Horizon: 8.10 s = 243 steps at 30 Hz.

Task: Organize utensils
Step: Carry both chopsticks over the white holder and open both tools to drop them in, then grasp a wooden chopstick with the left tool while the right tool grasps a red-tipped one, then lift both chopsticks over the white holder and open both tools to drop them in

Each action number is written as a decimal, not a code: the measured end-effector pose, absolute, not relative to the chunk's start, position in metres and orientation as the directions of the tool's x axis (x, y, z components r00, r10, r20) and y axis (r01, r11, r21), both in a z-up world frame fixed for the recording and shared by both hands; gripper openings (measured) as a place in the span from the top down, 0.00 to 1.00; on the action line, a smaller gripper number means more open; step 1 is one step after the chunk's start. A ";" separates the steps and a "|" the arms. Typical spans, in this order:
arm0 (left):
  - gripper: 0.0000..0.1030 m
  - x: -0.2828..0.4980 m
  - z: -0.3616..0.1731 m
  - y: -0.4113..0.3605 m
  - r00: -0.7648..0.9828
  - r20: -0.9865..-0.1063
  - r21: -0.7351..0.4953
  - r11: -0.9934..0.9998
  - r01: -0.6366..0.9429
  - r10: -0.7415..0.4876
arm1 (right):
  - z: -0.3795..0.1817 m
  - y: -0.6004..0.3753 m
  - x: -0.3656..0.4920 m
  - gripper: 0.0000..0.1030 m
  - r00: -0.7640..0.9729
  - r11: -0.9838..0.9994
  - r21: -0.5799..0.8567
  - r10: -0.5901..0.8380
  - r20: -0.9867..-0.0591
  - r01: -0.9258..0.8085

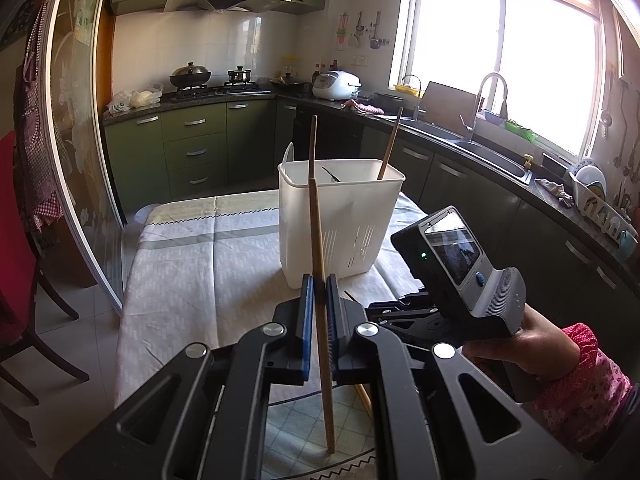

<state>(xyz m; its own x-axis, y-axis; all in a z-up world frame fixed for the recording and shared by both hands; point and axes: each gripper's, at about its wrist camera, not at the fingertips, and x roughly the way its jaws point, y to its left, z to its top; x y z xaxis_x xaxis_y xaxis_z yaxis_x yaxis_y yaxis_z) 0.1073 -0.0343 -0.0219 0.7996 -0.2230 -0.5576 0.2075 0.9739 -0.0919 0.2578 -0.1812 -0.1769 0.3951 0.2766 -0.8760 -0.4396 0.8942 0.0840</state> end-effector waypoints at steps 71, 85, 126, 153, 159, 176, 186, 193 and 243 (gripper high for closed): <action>0.94 0.252 0.113 -0.085 0.885 -0.439 0.011 0.984 0.176 -0.154 | 0.132 -0.266 0.274 0.94 0.827 0.901 0.105 0.428 -0.363 -0.421; 0.81 0.248 0.072 -0.089 0.824 -0.549 0.038 0.980 0.196 -0.144 | 0.036 -0.230 0.320 0.93 0.744 0.899 0.076 0.402 -0.534 -0.431; 0.87 0.236 -0.148 -0.095 0.241 -0.967 -0.070 0.995 0.066 -0.084 | -0.077 -0.416 0.137 0.58 0.734 0.907 0.333 0.409 -0.543 -0.259; 0.94 0.135 -0.030 -0.030 0.691 -0.710 -0.058 0.989 0.133 -0.135 | -0.173 -0.222 0.242 0.79 0.308 0.841 0.208 0.397 -0.865 -0.500; 0.94 0.128 -0.029 -0.020 0.701 -0.695 -0.075 0.986 0.151 -0.160 | -0.186 -0.203 0.244 0.81 0.302 0.849 0.139 0.328 -0.895 -0.510; 0.94 0.126 -0.033 -0.026 0.695 -0.695 -0.079 0.981 0.178 -0.182 | -0.191 -0.169 0.254 0.93 0.338 0.858 0.052 0.256 -0.905 -0.511; 0.94 0.156 -0.057 -0.025 0.586 -0.791 -0.111 0.983 0.148 -0.177 | -0.152 -0.207 0.242 0.93 0.404 0.875 0.112 0.327 -0.854 -0.471; 0.82 0.221 -0.119 -0.021 0.369 -0.908 -0.193 0.980 0.055 -0.200 | -0.132 -0.232 0.222 0.93 0.437 0.871 0.136 0.365 -0.822 -0.471; 0.95 0.083 0.003 -0.015 0.815 -0.563 -0.027 0.989 0.149 -0.138 | -0.044 -0.305 0.146 0.93 0.615 0.876 0.183 0.448 -0.649 -0.446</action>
